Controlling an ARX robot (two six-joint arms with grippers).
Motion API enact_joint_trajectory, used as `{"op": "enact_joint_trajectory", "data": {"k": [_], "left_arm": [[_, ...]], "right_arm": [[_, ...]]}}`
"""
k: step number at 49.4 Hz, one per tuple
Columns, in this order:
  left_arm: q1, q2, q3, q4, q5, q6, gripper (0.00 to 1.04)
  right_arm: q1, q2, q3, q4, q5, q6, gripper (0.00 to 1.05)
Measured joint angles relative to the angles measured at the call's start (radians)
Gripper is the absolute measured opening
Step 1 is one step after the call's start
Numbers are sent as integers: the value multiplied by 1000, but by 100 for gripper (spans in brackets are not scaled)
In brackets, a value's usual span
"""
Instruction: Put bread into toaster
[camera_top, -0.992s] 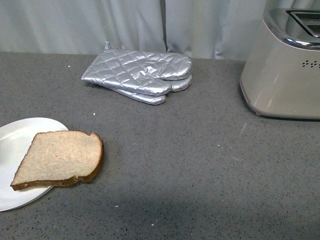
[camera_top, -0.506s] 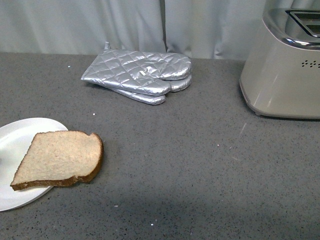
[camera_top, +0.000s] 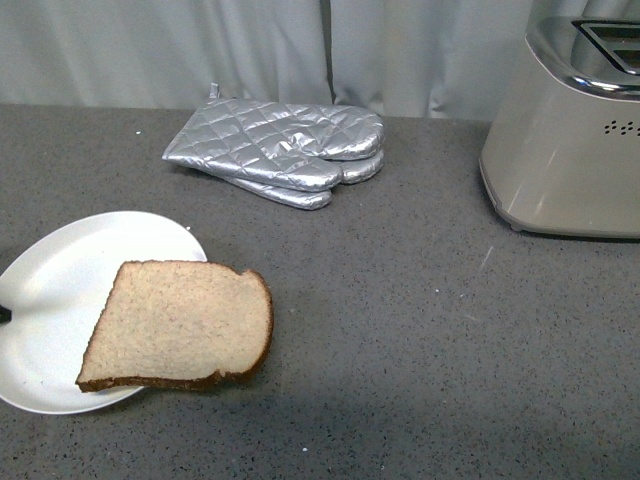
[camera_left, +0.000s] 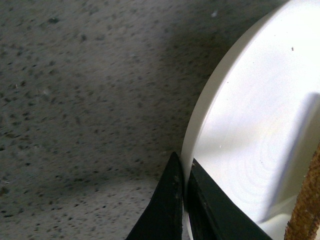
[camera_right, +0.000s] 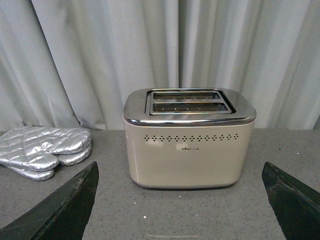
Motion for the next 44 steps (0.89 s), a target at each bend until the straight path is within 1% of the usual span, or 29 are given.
{"op": "enact_joint_trajectory", "data": {"k": [7,14,20,24,32,36,44], "left_arm": [[-73,-45,-2,2,-1,-87,4],[-169,-76,-13,6,-37,-166,4],[-307,-84,-14,26,-84,-274,4],[-426,-82,-14,53,-120,-348,4],[-645,-32,9,105,-161,-488,4],[-731,17,43,133,-178,-556,4],[-811,87,101,159,-211,-643,4]], "right_arm": [[0,0,0,0,0,0,95],[0,0,0,0,0,0,95],[0,0,0,0,0,0,95],[0,0,0,0,0,0,95],[0,0,0,0,0,0,95],[0,0,0,0,0,0,95],[0,0,0,0,0,0,95]]}}
